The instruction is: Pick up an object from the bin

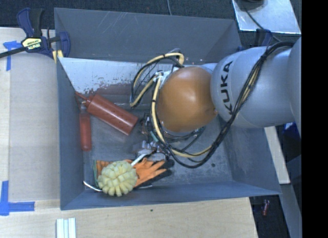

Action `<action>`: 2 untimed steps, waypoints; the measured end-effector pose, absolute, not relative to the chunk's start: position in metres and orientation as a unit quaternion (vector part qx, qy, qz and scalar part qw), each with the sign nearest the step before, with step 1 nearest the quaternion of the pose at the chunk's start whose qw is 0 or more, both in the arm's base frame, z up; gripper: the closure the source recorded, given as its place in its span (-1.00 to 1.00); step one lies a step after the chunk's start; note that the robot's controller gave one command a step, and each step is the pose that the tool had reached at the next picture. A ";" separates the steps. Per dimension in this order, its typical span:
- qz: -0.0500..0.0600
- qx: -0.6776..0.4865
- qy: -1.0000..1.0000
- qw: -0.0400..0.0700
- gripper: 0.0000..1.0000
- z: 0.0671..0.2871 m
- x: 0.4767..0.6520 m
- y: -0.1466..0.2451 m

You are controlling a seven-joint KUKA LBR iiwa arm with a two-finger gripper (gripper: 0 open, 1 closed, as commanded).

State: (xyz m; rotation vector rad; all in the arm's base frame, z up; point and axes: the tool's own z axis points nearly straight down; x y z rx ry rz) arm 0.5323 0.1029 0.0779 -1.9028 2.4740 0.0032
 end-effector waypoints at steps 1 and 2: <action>0.001 -0.607 0.795 0.011 1.00 0.082 0.537 0.104; 0.001 -0.623 0.782 0.011 1.00 0.076 0.533 0.099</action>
Offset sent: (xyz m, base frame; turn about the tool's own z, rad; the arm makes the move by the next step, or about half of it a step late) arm -0.0037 -0.0099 -0.0079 -0.0633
